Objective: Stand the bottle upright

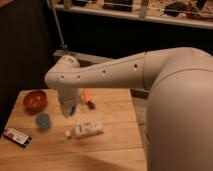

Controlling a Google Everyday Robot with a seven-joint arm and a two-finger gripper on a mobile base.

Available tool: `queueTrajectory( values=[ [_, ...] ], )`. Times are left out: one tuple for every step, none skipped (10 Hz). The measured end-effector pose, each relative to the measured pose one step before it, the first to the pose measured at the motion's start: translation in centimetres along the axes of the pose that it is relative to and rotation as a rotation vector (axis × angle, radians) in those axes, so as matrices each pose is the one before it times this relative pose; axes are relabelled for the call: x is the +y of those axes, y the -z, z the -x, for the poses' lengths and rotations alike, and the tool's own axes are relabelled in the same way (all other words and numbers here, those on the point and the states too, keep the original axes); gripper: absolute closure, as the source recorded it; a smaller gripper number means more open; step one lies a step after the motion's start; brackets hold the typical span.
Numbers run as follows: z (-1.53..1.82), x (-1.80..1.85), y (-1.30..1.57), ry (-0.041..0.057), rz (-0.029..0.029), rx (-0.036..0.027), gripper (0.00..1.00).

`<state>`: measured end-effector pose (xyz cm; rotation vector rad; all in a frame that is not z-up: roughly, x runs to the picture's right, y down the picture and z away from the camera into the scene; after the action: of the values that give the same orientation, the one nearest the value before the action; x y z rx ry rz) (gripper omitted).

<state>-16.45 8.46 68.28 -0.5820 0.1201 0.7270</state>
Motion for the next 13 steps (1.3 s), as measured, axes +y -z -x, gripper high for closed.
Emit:
queueTrajectory(
  values=[
    [0.680,0.065,0.430,0.06545,-0.00755,-0.03081,0.35],
    [0.604,-0.106,0.322,0.04003,-0.00967,-0.02726,0.35],
    [0.489,-0.190,0.104,0.02092,-0.00928,-0.02373,0.35],
    [0.065,-0.073,-0.280,0.00530,-0.00259,-0.00830,0.35],
    [-0.150,-0.035,-0.350,0.00600,-0.00287,0.00184,0.35],
    [-0.798,0.195,-1.036,0.04226,-0.01638,0.03782,0.35],
    [-0.392,0.319,-0.608,0.02887,-0.00548,0.02823,0.35],
    [-0.201,0.421,-0.668,0.03314,-0.00173,0.02582,0.35],
    [-0.185,0.493,-0.771,0.04708,0.00658,0.03303,0.35],
    [0.185,0.380,-0.291,0.03046,0.01373,0.00662,0.35],
    [0.270,0.251,-0.124,0.02079,0.02071,-0.00272,0.35],
    [0.230,0.108,-0.091,0.01863,0.01646,-0.00386,0.35],
    [0.073,0.083,-0.039,0.00315,0.00377,-0.00042,0.35]
  ],
)
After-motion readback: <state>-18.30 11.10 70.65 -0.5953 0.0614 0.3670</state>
